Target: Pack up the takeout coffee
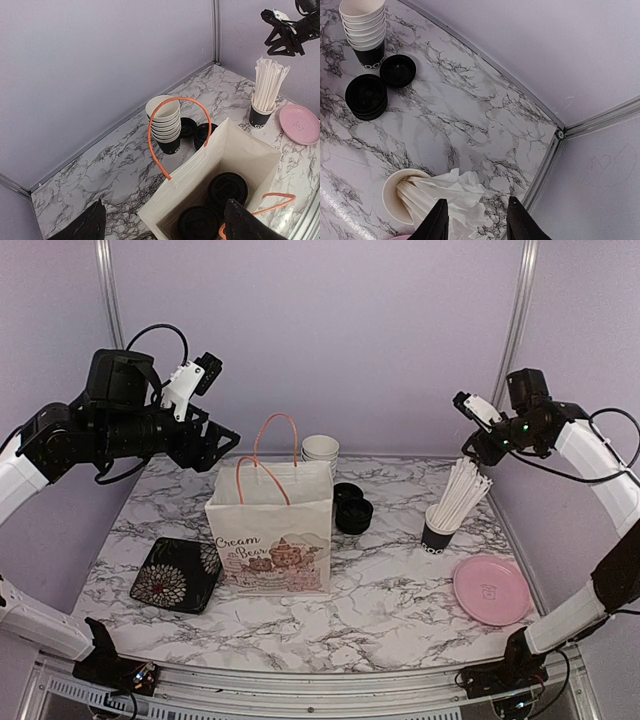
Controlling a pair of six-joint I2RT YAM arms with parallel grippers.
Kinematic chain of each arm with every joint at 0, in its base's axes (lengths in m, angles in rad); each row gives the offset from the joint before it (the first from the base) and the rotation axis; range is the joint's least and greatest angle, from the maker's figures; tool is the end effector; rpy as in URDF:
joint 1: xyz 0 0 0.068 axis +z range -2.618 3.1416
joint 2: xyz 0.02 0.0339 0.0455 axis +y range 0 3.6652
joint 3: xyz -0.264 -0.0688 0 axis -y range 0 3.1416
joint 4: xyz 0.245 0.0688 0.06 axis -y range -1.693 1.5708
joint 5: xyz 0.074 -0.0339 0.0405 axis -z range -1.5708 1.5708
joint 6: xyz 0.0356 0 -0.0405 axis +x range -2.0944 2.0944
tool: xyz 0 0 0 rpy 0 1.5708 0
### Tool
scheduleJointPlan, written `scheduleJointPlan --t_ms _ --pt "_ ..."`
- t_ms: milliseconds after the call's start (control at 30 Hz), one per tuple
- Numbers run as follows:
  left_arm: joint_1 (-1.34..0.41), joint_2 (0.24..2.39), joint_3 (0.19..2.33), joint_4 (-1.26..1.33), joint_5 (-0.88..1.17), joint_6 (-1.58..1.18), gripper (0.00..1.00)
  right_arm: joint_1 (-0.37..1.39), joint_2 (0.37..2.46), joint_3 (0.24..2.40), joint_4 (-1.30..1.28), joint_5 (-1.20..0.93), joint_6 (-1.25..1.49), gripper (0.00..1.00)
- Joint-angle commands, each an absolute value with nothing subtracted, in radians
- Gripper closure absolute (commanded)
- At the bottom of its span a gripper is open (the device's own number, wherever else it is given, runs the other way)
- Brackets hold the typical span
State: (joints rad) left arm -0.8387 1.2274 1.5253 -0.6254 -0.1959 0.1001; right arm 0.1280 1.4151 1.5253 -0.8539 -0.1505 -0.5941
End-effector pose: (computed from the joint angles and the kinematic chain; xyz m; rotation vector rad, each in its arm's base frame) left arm 0.1728 -0.1819 0.4563 0.7400 1.7546 -0.3171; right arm 0.2932 0.0431 0.3870 -0.8851 2.1283 -0.0645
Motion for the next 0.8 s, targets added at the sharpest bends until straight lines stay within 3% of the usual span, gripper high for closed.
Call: scheduleJointPlan --t_ms 0,167,500,767 --pt "-0.842 1.205 1.556 -0.601 -0.211 0.084 0.18 0.073 1.427 1.542 -0.788 -0.185 -0.477 0.6" --pt "-0.842 1.216 1.549 -0.599 -0.209 0.089 0.18 0.023 1.473 1.583 -0.838 -0.24 -0.426 0.56" --pt "-0.842 1.217 1.534 -0.599 -0.217 0.107 0.18 -0.02 1.544 1.615 -0.863 -0.306 -0.393 0.57" --pt "-0.843 1.205 1.514 -0.599 -0.231 0.113 0.17 -0.022 1.569 1.63 -0.864 -0.32 -0.386 0.67"
